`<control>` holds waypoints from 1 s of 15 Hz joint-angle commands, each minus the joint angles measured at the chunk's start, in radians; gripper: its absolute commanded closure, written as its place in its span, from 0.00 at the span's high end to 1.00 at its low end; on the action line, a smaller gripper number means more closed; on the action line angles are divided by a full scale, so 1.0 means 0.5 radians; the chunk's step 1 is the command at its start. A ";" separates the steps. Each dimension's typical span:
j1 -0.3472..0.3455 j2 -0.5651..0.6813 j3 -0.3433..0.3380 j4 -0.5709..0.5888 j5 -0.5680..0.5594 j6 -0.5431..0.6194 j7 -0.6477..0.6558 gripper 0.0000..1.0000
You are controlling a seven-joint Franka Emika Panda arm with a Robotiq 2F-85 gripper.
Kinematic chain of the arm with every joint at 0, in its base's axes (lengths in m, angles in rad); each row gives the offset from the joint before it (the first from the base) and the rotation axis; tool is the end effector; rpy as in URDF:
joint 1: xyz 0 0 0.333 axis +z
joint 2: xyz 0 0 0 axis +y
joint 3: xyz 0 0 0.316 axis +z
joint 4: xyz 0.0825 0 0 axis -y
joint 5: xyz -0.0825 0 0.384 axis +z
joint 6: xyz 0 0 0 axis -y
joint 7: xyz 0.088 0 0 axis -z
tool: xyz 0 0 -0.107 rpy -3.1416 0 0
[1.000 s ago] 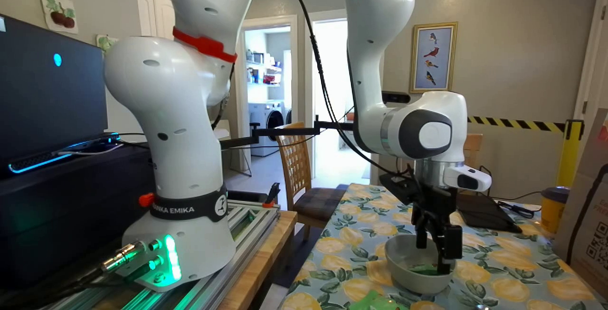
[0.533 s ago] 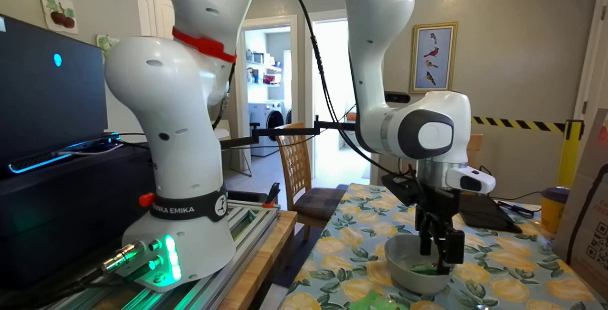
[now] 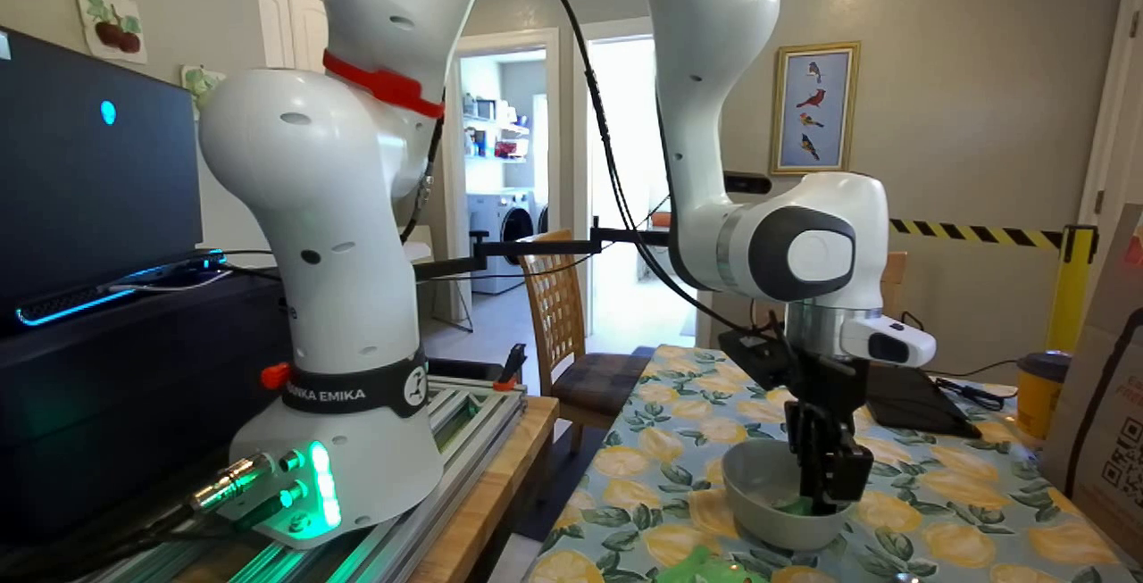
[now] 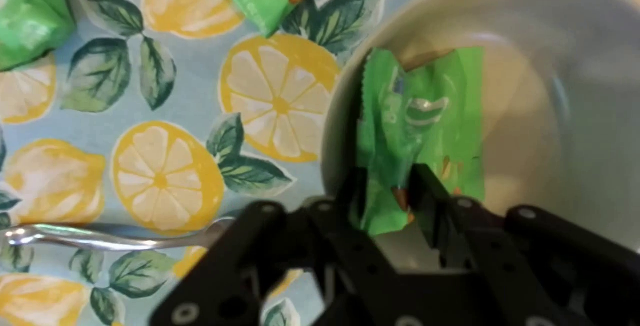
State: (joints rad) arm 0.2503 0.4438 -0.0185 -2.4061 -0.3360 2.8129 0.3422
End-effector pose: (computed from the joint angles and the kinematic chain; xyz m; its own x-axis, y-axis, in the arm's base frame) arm 0.4646 0.1254 0.1279 0.9778 0.2090 -0.0171 0.2096 -0.9710 0.1147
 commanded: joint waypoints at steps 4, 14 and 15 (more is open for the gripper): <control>0.086 0.010 -0.045 -0.016 0.059 0.006 -0.032 0.20; 0.132 -0.091 -0.117 -0.082 0.036 0.064 0.046 0.00; 0.170 -0.130 -0.171 -0.102 0.008 0.082 0.111 0.00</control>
State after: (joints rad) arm 0.2910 0.4407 -0.0466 -2.4095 -0.3354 2.8226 0.3544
